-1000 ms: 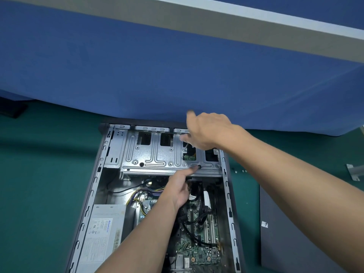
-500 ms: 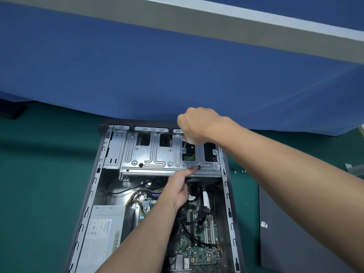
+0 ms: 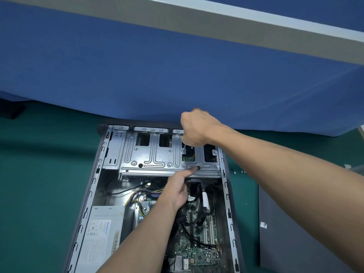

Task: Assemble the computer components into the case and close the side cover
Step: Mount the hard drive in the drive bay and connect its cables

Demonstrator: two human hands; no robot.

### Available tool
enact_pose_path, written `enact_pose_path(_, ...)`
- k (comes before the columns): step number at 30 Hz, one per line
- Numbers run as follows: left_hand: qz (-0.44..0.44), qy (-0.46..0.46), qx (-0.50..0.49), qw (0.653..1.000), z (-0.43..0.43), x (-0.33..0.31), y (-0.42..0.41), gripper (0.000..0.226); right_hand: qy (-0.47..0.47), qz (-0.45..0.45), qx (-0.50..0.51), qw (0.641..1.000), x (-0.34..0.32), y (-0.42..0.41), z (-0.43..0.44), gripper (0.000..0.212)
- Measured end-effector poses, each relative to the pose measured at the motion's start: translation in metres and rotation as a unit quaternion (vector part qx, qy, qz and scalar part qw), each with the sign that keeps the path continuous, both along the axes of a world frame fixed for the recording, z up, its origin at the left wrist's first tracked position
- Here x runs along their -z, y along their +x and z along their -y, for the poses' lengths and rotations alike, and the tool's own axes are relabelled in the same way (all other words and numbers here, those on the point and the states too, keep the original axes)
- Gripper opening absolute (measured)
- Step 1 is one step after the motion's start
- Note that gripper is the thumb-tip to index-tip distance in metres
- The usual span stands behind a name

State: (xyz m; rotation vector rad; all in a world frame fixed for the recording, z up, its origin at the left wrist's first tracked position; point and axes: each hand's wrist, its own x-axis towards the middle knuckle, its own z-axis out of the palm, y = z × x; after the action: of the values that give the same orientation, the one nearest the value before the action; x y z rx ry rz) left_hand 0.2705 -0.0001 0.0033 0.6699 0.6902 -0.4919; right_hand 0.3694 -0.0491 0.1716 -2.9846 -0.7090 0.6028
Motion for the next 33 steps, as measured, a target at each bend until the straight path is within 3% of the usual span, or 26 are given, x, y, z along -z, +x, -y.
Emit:
enact_pose_path(8, -0.011, 0.004, -0.012, 1.0, -0.001, -0.006, -0.001, 0.083, 0.014, 0.015, 0.046, 0.999, 0.0, -0.004, 0.009, 0.028)
enact_pose_path(11, -0.025, -0.005, -0.024, 0.999, -0.002, -0.011, -0.001, 0.067, 0.119, 0.061, 0.166, 0.977, -0.003, -0.004, 0.046, 0.039)
enact_pose_path(14, -0.021, -0.008, -0.01, 1.0, -0.003, -0.014, -0.001, 0.073, 0.281, 0.1, 0.29, 0.909, 0.006, -0.021, 0.102, 0.042)
enact_pose_path(17, -0.017, 0.0, -0.004, 1.0, -0.003, -0.016, -0.002, 0.079, 0.397, 0.084, 0.437, 0.803, 0.041, -0.061, 0.154, 0.031)
enact_pose_path(20, -0.019, 0.005, 0.004, 1.0, -0.001, -0.019, -0.003, 0.066, 0.437, 0.031, 0.589, 0.679, 0.1, -0.104, 0.187, 0.022)
enact_pose_path(23, -0.019, 0.012, 0.016, 1.0, 0.0, -0.024, -0.004, 0.052, 0.42, -0.024, 0.654, 0.629, 0.154, -0.143, 0.197, 0.02)
enact_pose_path(26, -0.031, 0.024, 0.005, 0.999, -0.001, -0.029, -0.005, 0.046, 0.416, -0.046, 0.665, 0.619, 0.19, -0.17, 0.194, 0.017)
enact_pose_path(28, -0.043, 0.022, 0.003, 0.999, 0.0, -0.032, -0.006, 0.03, 0.41, -0.045, 0.651, 0.637, 0.206, -0.18, 0.189, 0.014)
enact_pose_path(33, -0.061, 0.028, -0.003, 0.998, -0.001, -0.038, -0.004, 0.027, 0.27, -0.017, 0.587, 0.763, 0.228, -0.196, 0.183, 0.013)
